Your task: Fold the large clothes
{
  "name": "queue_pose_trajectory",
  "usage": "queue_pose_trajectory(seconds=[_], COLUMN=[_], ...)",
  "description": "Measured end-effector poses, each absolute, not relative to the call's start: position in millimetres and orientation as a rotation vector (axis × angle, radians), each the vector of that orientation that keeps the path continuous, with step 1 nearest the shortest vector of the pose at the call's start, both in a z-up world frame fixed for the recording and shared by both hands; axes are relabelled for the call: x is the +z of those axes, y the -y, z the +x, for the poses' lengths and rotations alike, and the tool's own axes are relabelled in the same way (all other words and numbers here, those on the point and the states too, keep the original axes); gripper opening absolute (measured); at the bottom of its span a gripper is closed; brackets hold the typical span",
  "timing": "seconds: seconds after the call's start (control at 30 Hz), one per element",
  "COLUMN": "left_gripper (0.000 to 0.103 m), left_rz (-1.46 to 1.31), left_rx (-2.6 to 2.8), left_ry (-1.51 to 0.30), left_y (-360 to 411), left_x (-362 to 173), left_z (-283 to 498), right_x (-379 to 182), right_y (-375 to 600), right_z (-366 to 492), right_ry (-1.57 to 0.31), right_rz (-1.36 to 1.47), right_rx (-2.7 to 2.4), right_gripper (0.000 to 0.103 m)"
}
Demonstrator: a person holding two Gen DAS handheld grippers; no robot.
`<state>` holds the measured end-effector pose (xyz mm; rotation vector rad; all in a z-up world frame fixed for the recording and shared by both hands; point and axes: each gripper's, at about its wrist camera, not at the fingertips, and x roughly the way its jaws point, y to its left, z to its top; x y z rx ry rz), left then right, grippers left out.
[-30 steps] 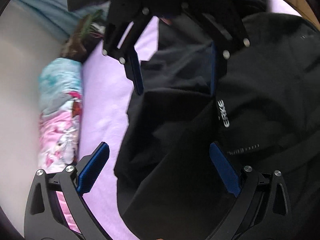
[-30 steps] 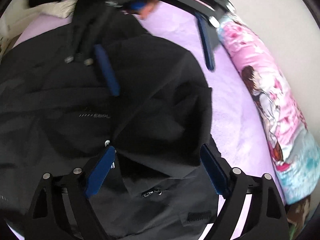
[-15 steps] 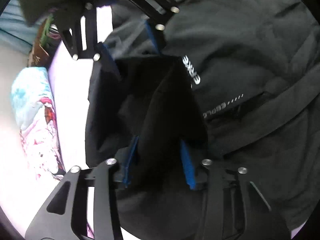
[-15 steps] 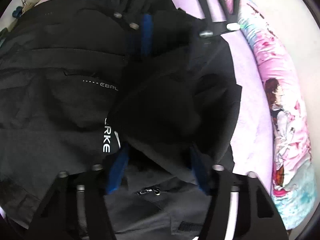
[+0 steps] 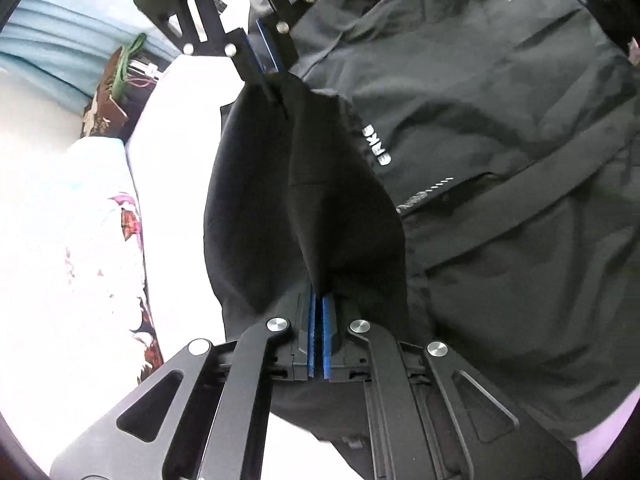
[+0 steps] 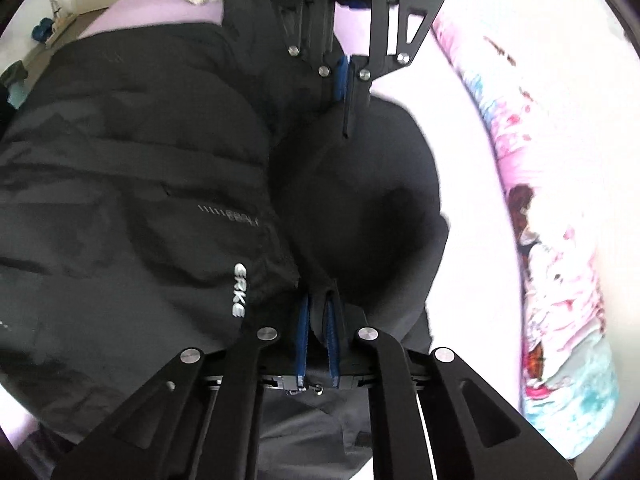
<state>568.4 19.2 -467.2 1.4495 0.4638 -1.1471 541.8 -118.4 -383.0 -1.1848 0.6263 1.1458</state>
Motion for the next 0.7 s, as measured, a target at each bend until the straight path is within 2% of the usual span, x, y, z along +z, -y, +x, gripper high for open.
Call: queue_pose_trajectory(seconds=[0.3, 0.43, 0.53, 0.63, 0.67, 0.7], left_gripper=[0.002, 0.003, 0.005, 0.011, 0.022, 0.037], left_rz=[1.525, 1.605, 1.672, 1.691, 1.689, 1.689], left_rx=[-1.217, -1.244, -1.213, -1.106, -1.074, -1.015], left_ry=[-0.41, -0.407, -0.398, -0.425, -0.426, -0.394], left_y=[-59, -68, -64, -55, -52, -49], left_x=[-459, -491, -539, -581, -591, -602], left_z=[508, 483, 471, 474, 476, 477], right_x=[-350, -385, -437, -487, -501, -514], right_y=[87, 70, 58, 55, 56, 60], right_z=[467, 442, 444, 470, 478, 485], right_ry=[-0.556, -0.612, -0.684, -0.827, -0.86, -0.895], right_rz=[-1.222, -1.235, -1.258, -1.176, -1.154, -1.122], right_rx=[1.265, 1.303, 1.279, 1.167, 1.128, 1.099], right_gripper=[0.006, 0.005, 0.005, 0.005, 0.008, 0.008])
